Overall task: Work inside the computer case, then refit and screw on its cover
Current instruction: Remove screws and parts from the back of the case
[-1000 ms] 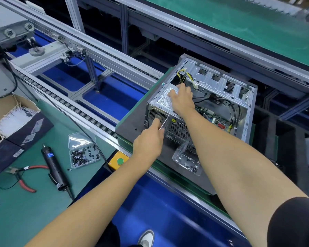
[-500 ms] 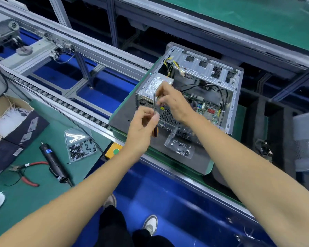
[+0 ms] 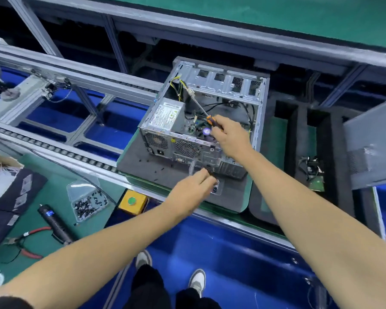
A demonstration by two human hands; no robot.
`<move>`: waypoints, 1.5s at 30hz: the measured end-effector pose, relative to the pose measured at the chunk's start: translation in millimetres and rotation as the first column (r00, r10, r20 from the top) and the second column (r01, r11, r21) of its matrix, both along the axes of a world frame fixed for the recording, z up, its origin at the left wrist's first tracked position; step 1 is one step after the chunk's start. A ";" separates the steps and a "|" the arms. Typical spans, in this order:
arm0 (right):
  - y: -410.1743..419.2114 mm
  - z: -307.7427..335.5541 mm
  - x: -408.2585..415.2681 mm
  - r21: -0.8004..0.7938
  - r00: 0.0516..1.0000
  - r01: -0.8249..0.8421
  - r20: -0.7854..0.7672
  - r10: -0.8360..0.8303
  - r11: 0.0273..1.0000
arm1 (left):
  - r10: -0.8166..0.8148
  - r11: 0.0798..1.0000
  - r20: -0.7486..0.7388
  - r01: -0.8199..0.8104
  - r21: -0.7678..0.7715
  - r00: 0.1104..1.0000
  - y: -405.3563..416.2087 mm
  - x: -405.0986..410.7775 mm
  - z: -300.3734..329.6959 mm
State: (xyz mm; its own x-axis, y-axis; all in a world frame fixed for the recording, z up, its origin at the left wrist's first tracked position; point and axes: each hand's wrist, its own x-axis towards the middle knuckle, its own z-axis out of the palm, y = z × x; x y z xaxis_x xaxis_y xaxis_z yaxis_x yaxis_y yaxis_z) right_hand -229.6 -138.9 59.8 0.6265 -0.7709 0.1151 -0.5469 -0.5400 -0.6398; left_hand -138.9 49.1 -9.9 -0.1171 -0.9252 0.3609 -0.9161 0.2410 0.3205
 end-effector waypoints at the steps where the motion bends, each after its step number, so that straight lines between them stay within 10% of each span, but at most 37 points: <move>1: -0.2 -0.8 1.7 0.000 1.000 0.009 -0.023 -0.009 1.000 | -0.014 0.992 0.069 0.005 0.126 0.998 2.8 -2.7 -11.5; 6: -4.5 -5.4 5.3 0.070 0.999 0.046 -0.025 -0.045 0.996 | 0.267 0.850 0.112 -0.288 0.441 0.957 -8.4 -1.4 -25.6; 19: -6.5 -7.6 6.7 0.022 0.992 -0.043 -0.118 0.045 0.999 | 0.382 0.794 0.148 -0.405 0.453 0.912 -24.8 6.1 -29.1; 31: -7.1 -10.7 8.1 0.015 0.993 -0.043 -0.109 0.044 0.999 | 0.308 0.844 -0.016 -0.266 0.466 0.951 -20.5 15.9 -44.4; 45: -3.7 -7.4 8.7 -0.006 0.992 -0.030 -0.123 0.029 1.000 | 0.084 0.847 0.165 -0.157 0.507 0.983 -34.9 14.2 -24.8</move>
State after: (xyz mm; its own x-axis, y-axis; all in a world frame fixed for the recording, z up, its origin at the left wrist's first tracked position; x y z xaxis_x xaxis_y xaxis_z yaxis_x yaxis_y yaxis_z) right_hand -220.8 -142.5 52.5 0.6591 -0.7509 0.0417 -0.6046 -0.5621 -0.5644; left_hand -124.7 14.1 -34.7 -0.0044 -0.9831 -0.1831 -0.9693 -0.0408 0.2426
